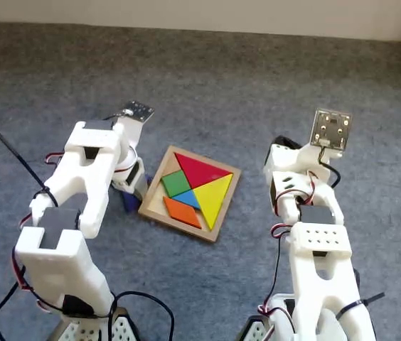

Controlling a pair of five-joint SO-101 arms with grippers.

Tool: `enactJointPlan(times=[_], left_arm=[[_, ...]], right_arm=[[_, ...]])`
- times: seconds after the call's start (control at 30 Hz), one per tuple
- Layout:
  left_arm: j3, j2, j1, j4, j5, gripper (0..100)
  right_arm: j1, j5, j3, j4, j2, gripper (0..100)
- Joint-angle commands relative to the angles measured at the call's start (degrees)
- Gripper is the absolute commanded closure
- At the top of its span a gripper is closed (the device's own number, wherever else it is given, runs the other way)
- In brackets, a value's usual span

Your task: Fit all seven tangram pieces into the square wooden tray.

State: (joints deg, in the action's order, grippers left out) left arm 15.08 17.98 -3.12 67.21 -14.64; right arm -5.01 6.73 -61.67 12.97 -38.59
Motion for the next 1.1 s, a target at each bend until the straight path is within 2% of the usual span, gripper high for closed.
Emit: enactJointPlan(times=[0.0,0.1,0.23,0.53,0.77,0.9,1.07], left_arm=[[-2.2,0.3,1.2,1.4,-0.2,77],[-2.3,0.3,1.4,1.2,-0.2,78],[-2.3,0.4,1.6,1.1,-0.4,84],[-2.8,0.0,1.6,2.9,-0.4,84],[-3.0,-9.8,1.6,8.1,0.4,84],[-3.0,-14.6,1.8,9.8,7.1,84],[-3.0,-15.1,5.6,13.3,14.6,84]], right_arm=[[0.6,-0.8,0.5,-1.7,-2.2,97.1],[0.6,-0.8,0.5,-1.7,-2.2,97.1],[0.6,-0.8,0.5,-1.7,-2.2,97.1],[0.6,-0.8,0.5,-1.7,-2.2,97.1],[0.6,-0.8,0.5,-1.7,-2.2,97.1],[0.6,-0.8,0.5,-1.7,-2.2,97.1],[0.7,-0.8,0.5,-1.7,-2.2,97.1]])
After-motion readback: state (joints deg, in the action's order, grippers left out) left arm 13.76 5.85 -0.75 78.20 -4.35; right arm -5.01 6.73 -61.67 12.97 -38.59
